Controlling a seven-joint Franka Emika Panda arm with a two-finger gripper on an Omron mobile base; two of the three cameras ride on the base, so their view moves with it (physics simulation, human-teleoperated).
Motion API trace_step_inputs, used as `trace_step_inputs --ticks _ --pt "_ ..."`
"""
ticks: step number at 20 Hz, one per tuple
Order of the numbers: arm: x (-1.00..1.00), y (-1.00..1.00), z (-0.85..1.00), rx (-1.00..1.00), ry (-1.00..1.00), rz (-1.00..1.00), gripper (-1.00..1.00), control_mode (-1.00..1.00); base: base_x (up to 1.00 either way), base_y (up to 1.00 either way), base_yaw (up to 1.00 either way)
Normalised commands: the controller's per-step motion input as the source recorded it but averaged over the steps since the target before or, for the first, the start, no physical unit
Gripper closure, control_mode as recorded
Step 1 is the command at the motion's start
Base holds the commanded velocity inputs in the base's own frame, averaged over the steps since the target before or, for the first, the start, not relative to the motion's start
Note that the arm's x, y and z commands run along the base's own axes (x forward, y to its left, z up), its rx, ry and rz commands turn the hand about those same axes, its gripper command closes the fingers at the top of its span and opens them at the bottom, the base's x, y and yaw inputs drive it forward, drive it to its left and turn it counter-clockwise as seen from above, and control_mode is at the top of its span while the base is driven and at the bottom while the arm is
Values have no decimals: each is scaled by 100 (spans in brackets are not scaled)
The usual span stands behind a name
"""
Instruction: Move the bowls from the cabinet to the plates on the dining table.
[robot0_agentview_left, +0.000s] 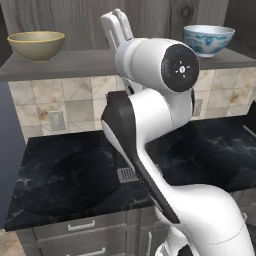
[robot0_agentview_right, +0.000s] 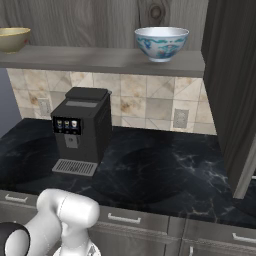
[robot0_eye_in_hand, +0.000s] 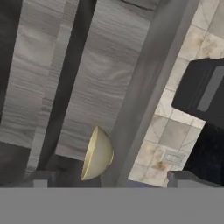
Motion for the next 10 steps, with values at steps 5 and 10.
trace_step_inputs --ticks 5,10 --pt "28 -33 -4 14 3 1 -100 -100 0 0 0" --pt "33 -22 -8 14 3 4 -100 -100 0 0 0"
